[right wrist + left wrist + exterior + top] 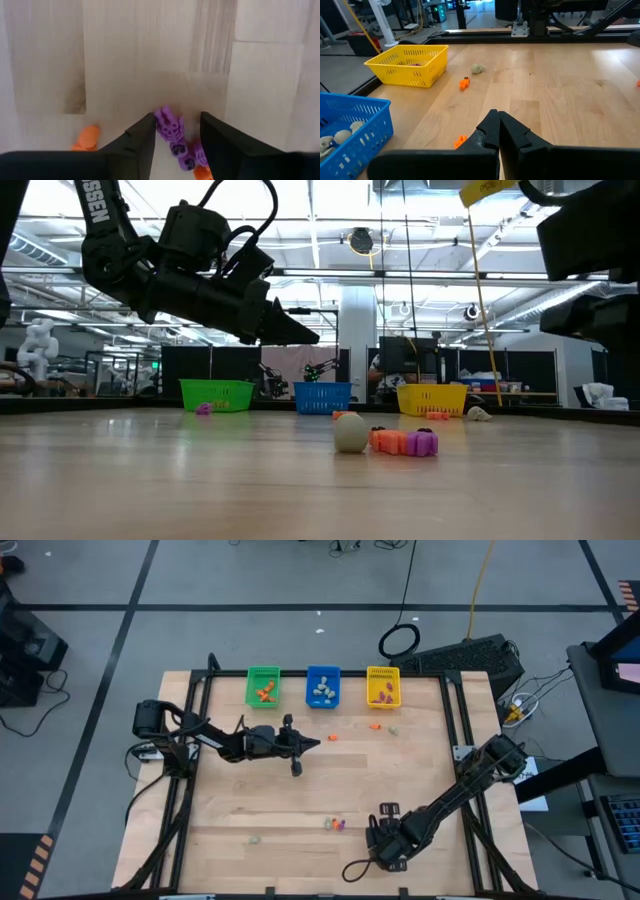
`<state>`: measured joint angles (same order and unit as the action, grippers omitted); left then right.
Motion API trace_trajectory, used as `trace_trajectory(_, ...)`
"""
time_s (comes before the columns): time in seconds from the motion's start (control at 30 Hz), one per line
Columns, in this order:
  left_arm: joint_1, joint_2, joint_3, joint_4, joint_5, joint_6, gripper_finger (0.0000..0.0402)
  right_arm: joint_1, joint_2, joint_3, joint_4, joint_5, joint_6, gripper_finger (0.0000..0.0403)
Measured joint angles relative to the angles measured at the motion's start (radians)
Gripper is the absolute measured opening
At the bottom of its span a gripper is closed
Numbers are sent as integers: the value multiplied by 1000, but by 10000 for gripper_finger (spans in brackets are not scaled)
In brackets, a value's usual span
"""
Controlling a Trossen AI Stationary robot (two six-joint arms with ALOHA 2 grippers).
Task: Sort Halloween decoration
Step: Put the purple skeleton toy into the yellow bin
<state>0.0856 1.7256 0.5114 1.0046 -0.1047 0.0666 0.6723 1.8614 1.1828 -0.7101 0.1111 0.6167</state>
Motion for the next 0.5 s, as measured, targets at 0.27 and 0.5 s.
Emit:
trace_trajectory(0.27, 0, 0, 0, 0, 0, 0, 0, -18, -4, -2, -41, 105, 0, 137)
trace_trajectory(0.5, 0, 0, 0, 0, 0, 0, 0, -19, -4, -1, -93, 100, 87, 137)
